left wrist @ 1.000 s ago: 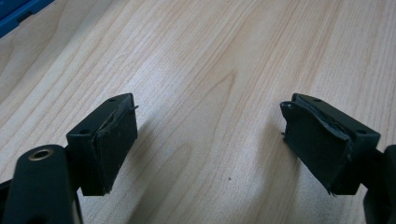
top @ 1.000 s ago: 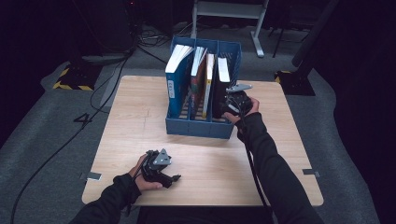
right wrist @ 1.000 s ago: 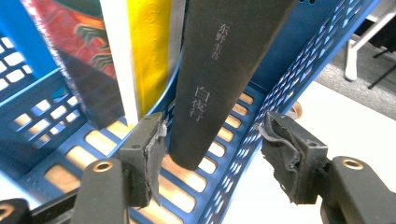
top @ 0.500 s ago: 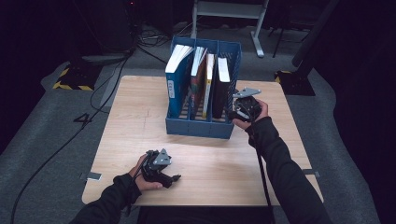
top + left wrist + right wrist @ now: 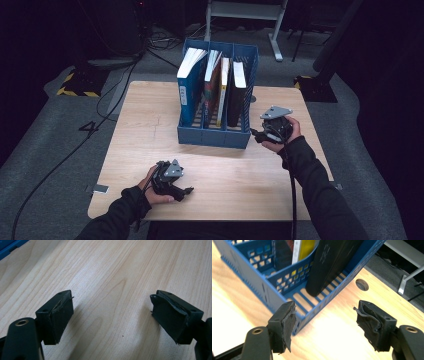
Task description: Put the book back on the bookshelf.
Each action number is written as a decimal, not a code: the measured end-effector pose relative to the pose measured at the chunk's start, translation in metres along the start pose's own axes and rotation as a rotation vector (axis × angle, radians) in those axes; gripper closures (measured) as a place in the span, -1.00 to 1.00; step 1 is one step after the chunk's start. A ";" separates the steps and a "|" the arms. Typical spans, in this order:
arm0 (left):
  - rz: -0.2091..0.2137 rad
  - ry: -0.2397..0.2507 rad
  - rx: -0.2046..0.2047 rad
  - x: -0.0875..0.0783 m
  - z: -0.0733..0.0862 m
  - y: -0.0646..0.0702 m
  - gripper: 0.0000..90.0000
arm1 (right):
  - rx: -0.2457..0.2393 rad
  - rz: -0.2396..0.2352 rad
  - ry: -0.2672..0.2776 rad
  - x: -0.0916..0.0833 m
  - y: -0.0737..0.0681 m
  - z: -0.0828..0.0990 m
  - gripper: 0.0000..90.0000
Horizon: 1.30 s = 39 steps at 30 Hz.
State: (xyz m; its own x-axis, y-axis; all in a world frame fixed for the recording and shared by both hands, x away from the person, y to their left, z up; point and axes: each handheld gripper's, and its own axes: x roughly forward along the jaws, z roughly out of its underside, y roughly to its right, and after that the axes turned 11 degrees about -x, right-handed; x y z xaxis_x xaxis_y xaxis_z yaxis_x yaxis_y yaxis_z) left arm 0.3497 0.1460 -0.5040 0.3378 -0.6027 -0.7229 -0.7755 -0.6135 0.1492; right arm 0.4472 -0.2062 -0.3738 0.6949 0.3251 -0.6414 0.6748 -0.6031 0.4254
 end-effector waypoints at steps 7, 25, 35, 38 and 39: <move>0.000 0.000 0.000 0.000 0.000 0.000 -0.61 | -0.034 -0.004 -0.005 -0.009 -0.006 0.018 -0.31; -0.001 0.000 -0.001 0.000 0.000 0.000 -0.61 | -0.043 -0.033 -0.038 -0.028 -0.015 0.085 -0.30; -0.001 0.001 -0.001 0.000 0.000 0.000 -0.61 | -0.056 -0.050 -0.043 -0.037 -0.027 0.123 -0.31; -0.001 0.001 -0.001 0.000 0.000 0.000 -0.61 | -0.054 -0.051 -0.050 -0.039 -0.029 0.132 -0.31; -0.001 0.001 -0.001 0.000 0.000 0.000 -0.61 | -0.049 -0.065 -0.047 -0.041 -0.031 0.144 -0.31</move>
State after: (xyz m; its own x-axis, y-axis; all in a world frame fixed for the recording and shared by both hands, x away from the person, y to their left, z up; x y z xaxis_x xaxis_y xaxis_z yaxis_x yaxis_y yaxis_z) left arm 0.3496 0.1459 -0.5041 0.3394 -0.6024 -0.7225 -0.7744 -0.6150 0.1490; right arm 0.3623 -0.3058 -0.4527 0.6377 0.3275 -0.6971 0.7301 -0.5454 0.4117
